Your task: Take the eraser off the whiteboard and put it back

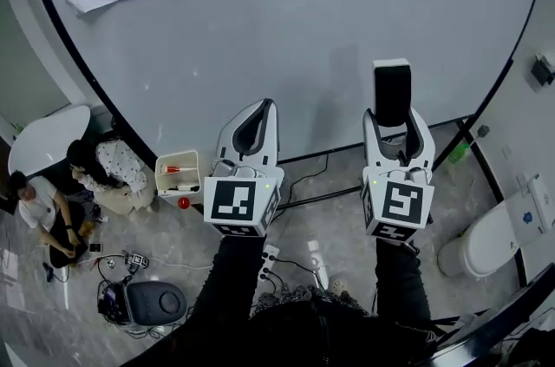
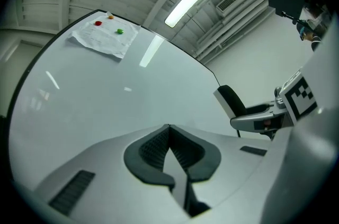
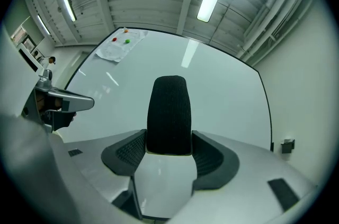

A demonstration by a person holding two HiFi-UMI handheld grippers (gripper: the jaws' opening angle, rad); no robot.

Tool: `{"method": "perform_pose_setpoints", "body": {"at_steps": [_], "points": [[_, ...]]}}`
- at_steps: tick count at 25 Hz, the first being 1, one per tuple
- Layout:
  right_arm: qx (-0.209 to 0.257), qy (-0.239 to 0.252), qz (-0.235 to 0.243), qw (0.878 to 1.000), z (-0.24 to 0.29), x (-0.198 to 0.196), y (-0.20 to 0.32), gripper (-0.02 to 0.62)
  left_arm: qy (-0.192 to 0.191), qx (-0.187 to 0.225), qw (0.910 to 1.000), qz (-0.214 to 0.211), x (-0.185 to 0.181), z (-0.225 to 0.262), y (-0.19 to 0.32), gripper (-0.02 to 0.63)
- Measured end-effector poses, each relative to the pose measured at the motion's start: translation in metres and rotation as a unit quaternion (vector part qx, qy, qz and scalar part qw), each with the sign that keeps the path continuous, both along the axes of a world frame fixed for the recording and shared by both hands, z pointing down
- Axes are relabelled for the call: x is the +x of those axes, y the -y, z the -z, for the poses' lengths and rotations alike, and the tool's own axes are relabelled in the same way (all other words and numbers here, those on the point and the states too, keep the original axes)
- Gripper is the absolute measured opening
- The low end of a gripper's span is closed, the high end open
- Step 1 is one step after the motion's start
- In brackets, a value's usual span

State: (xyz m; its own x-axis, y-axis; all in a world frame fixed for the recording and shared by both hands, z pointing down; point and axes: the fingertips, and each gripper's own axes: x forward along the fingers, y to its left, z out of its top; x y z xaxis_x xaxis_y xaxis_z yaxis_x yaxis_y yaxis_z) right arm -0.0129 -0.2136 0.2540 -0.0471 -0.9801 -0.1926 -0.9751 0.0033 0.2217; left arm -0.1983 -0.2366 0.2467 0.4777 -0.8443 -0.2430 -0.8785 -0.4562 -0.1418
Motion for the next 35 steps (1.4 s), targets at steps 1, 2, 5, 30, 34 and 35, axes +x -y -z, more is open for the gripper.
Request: {"method": "perform_pose_setpoints", "body": {"at_steps": [1,2,5,30,34,35], "points": [[0.0,0.0,-0.003,1.0,0.0,0.009,0.0,0.276,0.0,0.0,1.0,-0.003,0.008,0.0,0.001,0.006],[-0.001,0.001,-0.006,1.0,-0.001,0.017,0.0,0.276,0.0,0.001,1.0,-0.005,0.016,0.0,0.002,0.006],[-0.002,0.003,-0.014,1.0,-0.002,0.044,0.0,0.276,0.001,0.0,0.9999,-0.011,0.041,-0.001,0.006,0.006],[-0.009,0.013,-0.028,0.999,-0.014,0.216,0.017,0.276,0.0,-0.001,0.9999,-0.013,0.202,-0.013,0.029,0.006],[-0.012,0.018,-0.035,0.999,-0.016,0.231,0.018,0.276,0.0,-0.006,0.9998,-0.018,0.214,-0.016,0.033,0.006],[-0.012,0.021,-0.039,0.999,-0.016,0.235,0.017,0.276,0.002,-0.009,0.9997,-0.022,0.218,-0.018,0.033,0.006]]}}
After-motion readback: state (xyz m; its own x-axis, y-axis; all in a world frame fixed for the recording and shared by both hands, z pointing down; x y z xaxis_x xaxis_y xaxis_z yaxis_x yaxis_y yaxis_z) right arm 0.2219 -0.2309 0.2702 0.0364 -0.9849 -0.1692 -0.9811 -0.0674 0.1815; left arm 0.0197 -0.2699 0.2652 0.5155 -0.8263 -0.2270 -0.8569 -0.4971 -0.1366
